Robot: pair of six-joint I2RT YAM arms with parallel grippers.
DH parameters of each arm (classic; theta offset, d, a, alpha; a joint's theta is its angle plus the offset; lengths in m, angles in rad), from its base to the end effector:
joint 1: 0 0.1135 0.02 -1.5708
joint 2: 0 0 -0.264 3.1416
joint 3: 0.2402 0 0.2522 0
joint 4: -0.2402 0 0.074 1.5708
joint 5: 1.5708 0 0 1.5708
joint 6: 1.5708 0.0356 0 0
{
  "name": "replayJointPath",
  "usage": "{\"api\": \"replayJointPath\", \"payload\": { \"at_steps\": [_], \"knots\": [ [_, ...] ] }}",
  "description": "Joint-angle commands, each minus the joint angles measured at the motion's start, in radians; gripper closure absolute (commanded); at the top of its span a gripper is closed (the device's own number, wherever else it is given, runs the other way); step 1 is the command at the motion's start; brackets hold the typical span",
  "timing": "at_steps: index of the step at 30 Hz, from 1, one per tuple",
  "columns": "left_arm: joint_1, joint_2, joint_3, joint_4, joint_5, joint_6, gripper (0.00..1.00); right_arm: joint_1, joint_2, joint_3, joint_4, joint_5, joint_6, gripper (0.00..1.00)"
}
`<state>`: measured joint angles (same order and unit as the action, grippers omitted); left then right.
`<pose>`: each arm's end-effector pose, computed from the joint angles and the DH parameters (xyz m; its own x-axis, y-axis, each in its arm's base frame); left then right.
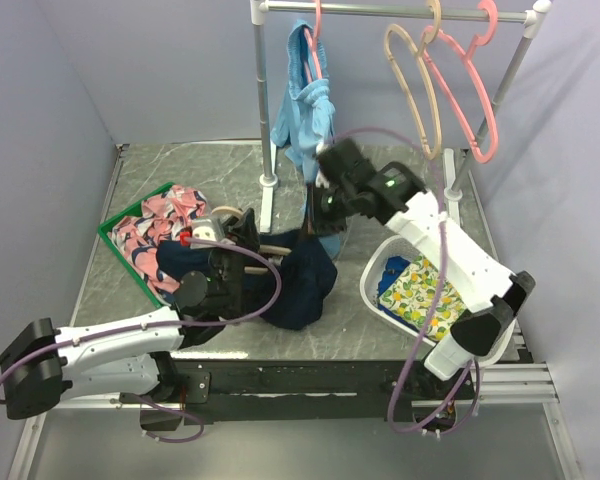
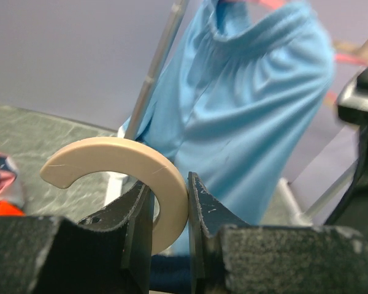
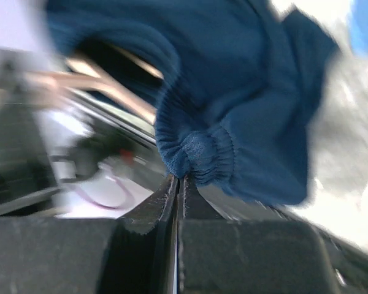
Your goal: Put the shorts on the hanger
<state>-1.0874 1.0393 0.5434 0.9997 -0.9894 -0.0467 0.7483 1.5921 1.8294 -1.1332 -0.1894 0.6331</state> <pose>0.1249 -0.1740 0.3225 0.2173 -0.4691 -0.8560 0.1564 0.8823 -0.4439 0.2283 0.2211 0.4083 -0.9077 -0.0498 -0.4168 -0.2697 0.8300 0.4882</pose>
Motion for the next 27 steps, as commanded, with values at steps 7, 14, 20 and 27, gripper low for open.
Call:
{"api": "replayJointPath", "payload": {
  "at_steps": [7,14,20,27],
  "knots": [
    [-0.005,-0.07,0.444,-0.426,0.152,-0.03,0.99,-0.006,-0.141,0.176,0.075,0.036,0.001,1.0],
    [-0.005,0.004,0.792,-0.882,0.293,-0.133,0.99,-0.006,-0.348,0.036,0.199,0.042,-0.139,0.78],
    [-0.005,0.117,1.093,-1.151,0.437,-0.183,0.99,-0.004,-0.515,-0.07,0.3,0.086,-0.226,0.45],
    [-0.005,0.088,1.049,-1.175,0.48,-0.203,0.99,-0.004,-0.765,-0.343,0.423,0.062,-0.34,0.19]
  ]
}}
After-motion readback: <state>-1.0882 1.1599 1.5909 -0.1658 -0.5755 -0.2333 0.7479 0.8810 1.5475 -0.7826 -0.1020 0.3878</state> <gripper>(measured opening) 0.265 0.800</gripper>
